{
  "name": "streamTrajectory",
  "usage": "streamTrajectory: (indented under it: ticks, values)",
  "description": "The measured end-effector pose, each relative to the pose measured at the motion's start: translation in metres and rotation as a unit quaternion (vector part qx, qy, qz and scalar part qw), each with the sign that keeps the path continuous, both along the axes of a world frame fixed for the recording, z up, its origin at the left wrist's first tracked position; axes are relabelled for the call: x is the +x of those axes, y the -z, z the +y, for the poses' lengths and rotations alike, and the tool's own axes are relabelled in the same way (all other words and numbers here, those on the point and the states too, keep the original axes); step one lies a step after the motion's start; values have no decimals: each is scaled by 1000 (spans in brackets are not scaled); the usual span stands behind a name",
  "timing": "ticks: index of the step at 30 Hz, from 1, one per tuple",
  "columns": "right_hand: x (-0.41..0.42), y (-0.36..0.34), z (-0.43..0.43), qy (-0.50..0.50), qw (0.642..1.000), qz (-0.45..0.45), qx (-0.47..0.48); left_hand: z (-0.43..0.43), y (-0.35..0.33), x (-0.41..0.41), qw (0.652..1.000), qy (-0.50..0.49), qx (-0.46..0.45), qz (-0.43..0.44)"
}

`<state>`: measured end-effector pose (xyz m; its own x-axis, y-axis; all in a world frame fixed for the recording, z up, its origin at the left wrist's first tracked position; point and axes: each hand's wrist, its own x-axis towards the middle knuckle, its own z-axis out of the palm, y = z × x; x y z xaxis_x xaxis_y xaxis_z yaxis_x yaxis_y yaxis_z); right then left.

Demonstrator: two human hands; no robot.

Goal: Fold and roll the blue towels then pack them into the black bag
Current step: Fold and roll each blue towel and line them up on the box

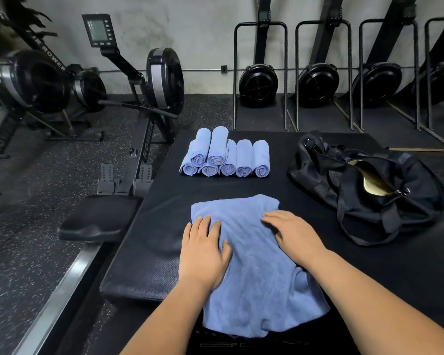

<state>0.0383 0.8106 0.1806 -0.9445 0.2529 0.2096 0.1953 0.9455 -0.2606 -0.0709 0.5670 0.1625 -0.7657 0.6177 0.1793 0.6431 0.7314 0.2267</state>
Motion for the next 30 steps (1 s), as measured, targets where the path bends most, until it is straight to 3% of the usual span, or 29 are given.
streamTrajectory:
  ticks: [2, 5, 9, 16, 19, 22, 27, 30]
  values:
    - [0, 1, 1, -7, 1000, 13, -4, 1, 0, 0, 1000, 0, 1, 6]
    - [-4, 1, 5, 75, 997, 16, -10, 2, -1, -1, 1000, 10, -5, 16]
    - [-16, 0, 7, 92, 982, -161, 25, 5, -1, -7, 997, 32, -65, 1]
    - [-29, -10, 7, 201, 955, -213, 46, 18, -10, -39, 981, 83, -170, -37]
    - [-33, -18, -7, 131, 979, -150, 42, 26, -13, -56, 977, 91, -187, -39]
    - [-26, -13, -9, 33, 986, -164, 11, 35, -18, -74, 969, 88, -229, -8]
    - [-14, -3, 11, 79, 978, -194, -2, 52, -30, -80, 956, 73, -278, 52]
    - [-13, -6, 13, 66, 981, -181, -36, 48, -26, -70, 975, 96, -193, 62]
